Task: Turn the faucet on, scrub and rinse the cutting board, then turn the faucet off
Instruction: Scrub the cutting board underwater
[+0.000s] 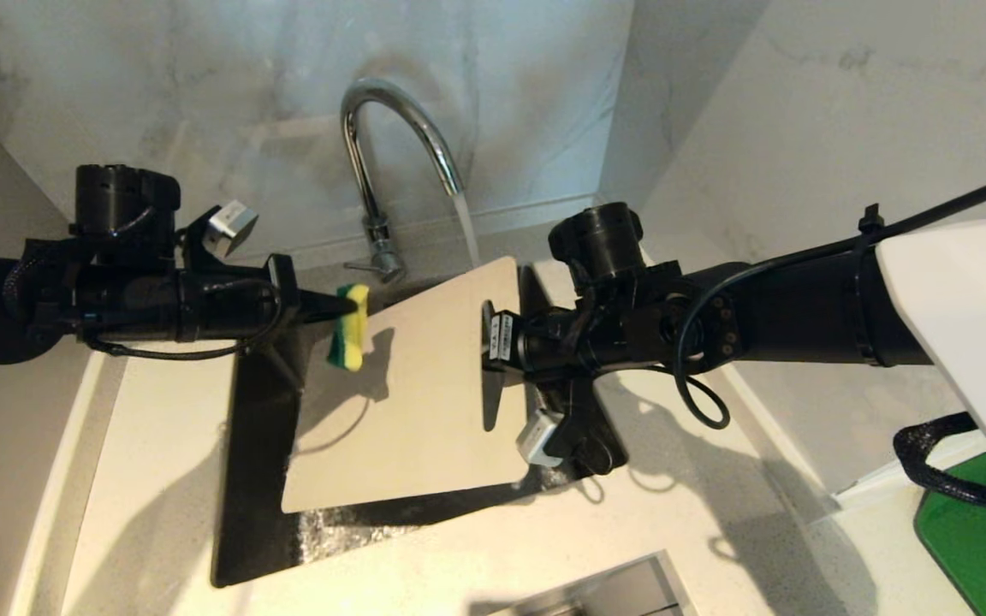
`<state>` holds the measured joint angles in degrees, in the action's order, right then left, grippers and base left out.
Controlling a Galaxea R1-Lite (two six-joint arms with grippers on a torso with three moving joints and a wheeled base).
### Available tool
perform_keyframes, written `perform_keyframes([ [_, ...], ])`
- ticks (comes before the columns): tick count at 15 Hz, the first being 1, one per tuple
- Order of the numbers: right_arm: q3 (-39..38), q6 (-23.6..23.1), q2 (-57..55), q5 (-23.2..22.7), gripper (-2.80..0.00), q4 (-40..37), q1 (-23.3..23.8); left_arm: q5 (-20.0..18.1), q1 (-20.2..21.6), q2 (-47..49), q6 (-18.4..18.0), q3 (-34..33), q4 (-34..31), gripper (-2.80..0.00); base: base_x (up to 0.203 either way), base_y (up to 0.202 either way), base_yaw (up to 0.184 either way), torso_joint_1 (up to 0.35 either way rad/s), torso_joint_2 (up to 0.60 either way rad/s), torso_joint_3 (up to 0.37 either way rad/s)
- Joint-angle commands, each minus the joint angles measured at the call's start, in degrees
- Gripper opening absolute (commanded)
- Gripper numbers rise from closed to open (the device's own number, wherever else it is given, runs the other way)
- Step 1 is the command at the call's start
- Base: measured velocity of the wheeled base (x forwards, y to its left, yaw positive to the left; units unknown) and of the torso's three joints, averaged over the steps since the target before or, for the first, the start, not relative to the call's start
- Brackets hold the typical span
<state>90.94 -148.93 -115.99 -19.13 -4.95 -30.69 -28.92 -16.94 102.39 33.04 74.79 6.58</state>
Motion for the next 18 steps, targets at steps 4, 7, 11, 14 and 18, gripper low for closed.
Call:
perform_keyframes([
  [4,-0.2,-0.1,0.4,-0.2,-2.80,-0.1,-1.3,2.2,-6.9,3.9,0.2,6.9,-3.3,-2.80,0.000,0.000,0.000,0.000,0.00,0.000],
  [7,-0.1,-0.1,0.6,-0.2,-2.80,-0.1,-1.3,2.2,-8.2,6.8,0.2,8.8,-5.3,-2.80,0.000,0.000,0.000,0.000,0.00,0.000],
  [11,-0.2,0.8,0.5,-0.2,-2.80,-0.1,-1.3,2.3,-6.7,9.9,-0.1,6.9,-4.8,-2.80,0.000,0.000,0.000,0.000,0.00,0.000],
  [14,-0.2,1.1,0.5,-0.3,-2.80,-0.1,-1.3,2.2,-3.5,12.4,-2.7,5.5,-4.8,-2.80,0.000,0.000,0.000,0.000,0.00,0.000],
  [18,-0.2,1.1,0.4,-0.3,-2.80,-0.1,-1.2,1.9,2.4,13.6,-7.5,-0.4,-3.1,-2.80,0.000,0.000,0.000,0.000,0.00,0.000],
])
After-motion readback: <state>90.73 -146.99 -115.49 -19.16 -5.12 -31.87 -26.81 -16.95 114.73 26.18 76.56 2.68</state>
